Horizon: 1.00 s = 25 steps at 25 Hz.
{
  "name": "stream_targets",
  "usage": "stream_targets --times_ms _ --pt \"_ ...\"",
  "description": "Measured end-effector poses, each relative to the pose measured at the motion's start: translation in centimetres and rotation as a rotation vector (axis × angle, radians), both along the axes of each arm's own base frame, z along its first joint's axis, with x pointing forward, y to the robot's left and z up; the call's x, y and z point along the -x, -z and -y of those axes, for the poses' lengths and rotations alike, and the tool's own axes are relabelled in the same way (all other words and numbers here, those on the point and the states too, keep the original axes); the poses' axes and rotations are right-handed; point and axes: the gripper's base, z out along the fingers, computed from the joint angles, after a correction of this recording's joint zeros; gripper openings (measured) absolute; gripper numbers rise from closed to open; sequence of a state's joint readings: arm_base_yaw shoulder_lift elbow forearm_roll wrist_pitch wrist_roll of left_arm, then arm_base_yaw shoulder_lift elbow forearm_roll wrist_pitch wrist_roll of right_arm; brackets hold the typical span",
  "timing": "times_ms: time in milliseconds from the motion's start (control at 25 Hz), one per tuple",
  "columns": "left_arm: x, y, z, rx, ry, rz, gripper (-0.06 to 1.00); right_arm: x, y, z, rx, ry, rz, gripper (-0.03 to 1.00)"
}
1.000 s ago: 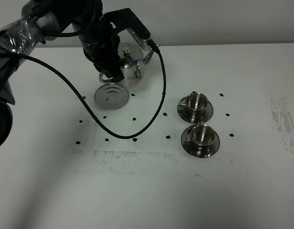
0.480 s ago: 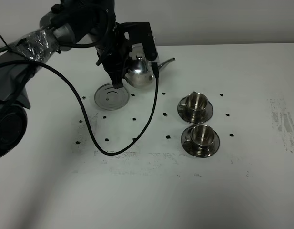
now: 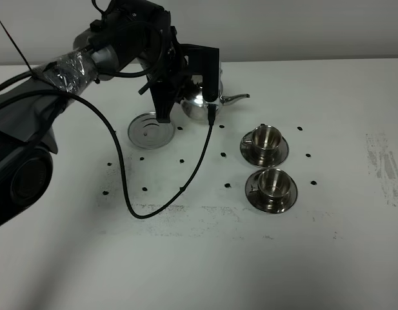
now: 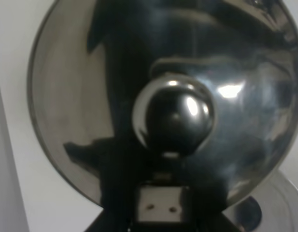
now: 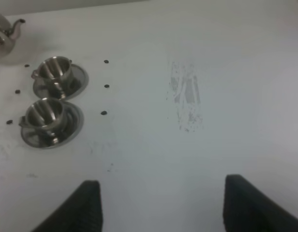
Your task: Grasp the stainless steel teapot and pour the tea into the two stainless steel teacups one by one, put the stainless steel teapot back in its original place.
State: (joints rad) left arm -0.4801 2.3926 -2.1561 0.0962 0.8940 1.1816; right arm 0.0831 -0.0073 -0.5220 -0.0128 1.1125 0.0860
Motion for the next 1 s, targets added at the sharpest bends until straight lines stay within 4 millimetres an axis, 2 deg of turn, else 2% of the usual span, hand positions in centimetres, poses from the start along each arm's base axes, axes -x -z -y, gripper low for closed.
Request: stream_targets --times_ms 160,480,760,1000 --pt "0.0 0.5 0.8 -0.02 0.03 0.023 0.19 0.0 0.0 0.0 0.0 0.0 0.0 0.52" --pt "-0.4 0.2 2.2 -0.031 0.074 0.078 0.19 0.0 0.0 0.0 0.0 0.0 0.0 0.52" --pt "-0.4 1.5 2.8 -0.073 0.126 0.093 0.19 0.0 0.0 0.0 0.0 0.0 0.0 0.52" --pt "-0.3 1.6 3.7 -0.079 0.168 0.125 0.19 0.0 0.0 0.0 0.0 0.0 0.0 0.52"
